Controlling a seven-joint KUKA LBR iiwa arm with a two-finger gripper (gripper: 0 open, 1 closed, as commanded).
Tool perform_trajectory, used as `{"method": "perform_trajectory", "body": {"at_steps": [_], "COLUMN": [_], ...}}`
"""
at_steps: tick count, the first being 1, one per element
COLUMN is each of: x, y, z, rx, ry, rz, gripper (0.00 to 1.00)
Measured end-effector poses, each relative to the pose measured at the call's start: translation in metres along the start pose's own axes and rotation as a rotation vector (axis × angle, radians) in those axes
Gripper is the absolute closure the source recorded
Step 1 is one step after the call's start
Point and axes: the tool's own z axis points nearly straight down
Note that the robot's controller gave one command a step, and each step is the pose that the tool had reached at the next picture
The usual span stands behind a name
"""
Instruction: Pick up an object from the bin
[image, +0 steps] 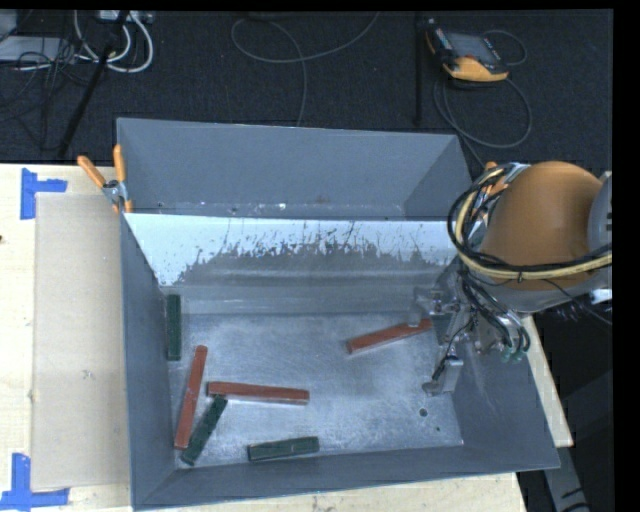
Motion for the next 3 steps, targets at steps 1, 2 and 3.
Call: {"method": "perform_trajectory", "body": {"at_steps": [1,2,3], "x": [-0.052,-0.053,-0.058], "y": [0.005,0.005,-0.009], "z": [0.126,0.121,-0.012], "rx": [-0.001,0.000,0.002], "ry": [0.004,-0.001,-0.008], "rz": [-0.042,-0.045,-0.405], "gripper": [0.00,1.00,1.00]}}
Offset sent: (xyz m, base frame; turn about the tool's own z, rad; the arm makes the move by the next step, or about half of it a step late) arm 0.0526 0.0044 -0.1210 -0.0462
